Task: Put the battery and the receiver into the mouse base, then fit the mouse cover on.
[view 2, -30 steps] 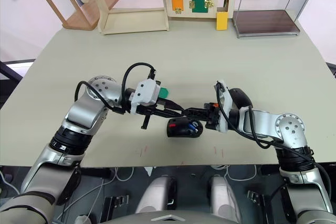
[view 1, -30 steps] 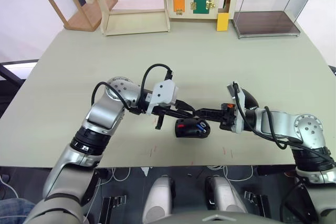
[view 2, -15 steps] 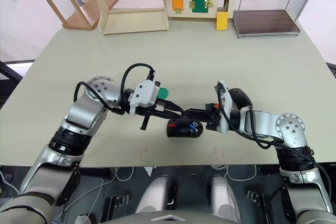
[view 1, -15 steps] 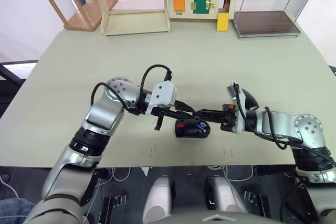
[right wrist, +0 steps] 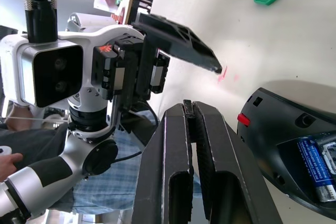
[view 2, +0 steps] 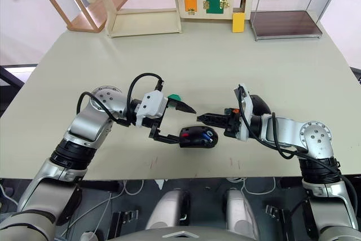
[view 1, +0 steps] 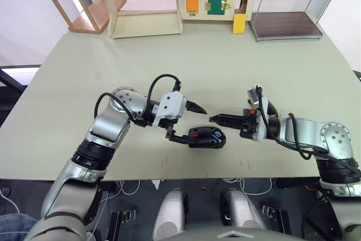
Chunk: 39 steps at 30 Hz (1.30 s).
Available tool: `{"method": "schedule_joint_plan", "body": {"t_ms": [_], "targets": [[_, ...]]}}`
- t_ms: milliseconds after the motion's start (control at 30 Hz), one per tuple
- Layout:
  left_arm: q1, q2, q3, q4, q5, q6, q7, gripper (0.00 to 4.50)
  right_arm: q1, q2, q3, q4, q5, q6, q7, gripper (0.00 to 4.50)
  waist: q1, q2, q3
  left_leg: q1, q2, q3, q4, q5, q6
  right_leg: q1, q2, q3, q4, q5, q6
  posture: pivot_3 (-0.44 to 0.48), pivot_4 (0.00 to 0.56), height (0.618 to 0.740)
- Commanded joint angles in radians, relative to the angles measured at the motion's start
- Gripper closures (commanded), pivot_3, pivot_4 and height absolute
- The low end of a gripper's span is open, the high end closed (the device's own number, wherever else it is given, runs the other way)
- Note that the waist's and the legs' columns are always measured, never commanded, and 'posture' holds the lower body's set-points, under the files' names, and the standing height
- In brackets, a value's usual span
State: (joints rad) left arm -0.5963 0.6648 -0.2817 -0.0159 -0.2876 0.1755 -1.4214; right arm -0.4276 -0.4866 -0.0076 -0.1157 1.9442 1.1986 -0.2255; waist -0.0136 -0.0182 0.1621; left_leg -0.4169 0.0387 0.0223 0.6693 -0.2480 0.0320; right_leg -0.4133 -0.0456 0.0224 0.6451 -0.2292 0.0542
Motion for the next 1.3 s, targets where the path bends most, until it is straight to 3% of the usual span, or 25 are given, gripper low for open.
{"method": "schedule_joint_plan", "body": {"t_ms": [33, 1067, 1167, 1267, 1300], "targets": [[-0.006, 0.003, 0.03, 0.0, -0.008, -0.015, 0.001, 0.04, -0.016, -0.004, -0.021, -0.017, 0.028, 0.003, 0.012, 4.5, 0.0, 0.0, 0.0, 0.0, 0.0, 0.0, 0.0, 0.0, 0.0, 0.0, 0.0, 0.0, 0.0, 0.0, 0.0, 0.0, 0.15, 0.74], [-0.045, -0.093, 0.041, 0.048, -0.036, -0.007, 0.05, 0.04, -0.02, -0.002, -0.018, -0.027, 0.028, 0.005, 0.017, 4.5, 0.0, 0.0, 0.0, 0.0, 0.0, 0.0, 0.0, 0.0, 0.0, 0.0, 0.0, 0.0, 0.0, 0.0, 0.0, 0.0, 0.15, 0.74], [-0.05, -0.099, 0.044, 0.046, -0.045, 0.004, 0.05, 0.7, -0.018, 0.002, -0.021, -0.027, 0.028, 0.003, 0.014, 4.5, 0.0, 0.0, 0.0, 0.0, 0.0, 0.0, 0.0, 0.0, 0.0, 0.0, 0.0, 0.0, 0.0, 0.0, 0.0, 0.0, 0.15, 0.74], [-0.052, -0.101, 0.045, 0.043, -0.046, 0.009, 0.053, 1.93, -0.017, 0.001, -0.021, -0.027, 0.028, 0.004, 0.014, 4.5, 0.0, 0.0, 0.0, 0.0, 0.0, 0.0, 0.0, 0.0, 0.0, 0.0, 0.0, 0.0, 0.0, 0.0, 0.0, 0.0, 0.15, 0.74], [-0.053, -0.103, 0.046, 0.043, -0.037, 0.003, 0.061, 1.93, -0.016, 0.002, -0.022, -0.026, 0.028, 0.003, 0.014, 4.5, 0.0, 0.0, 0.0, 0.0, 0.0, 0.0, 0.0, 0.0, 0.0, 0.0, 0.0, 0.0, 0.0, 0.0, 0.0, 0.0, 0.15, 0.74]]}}
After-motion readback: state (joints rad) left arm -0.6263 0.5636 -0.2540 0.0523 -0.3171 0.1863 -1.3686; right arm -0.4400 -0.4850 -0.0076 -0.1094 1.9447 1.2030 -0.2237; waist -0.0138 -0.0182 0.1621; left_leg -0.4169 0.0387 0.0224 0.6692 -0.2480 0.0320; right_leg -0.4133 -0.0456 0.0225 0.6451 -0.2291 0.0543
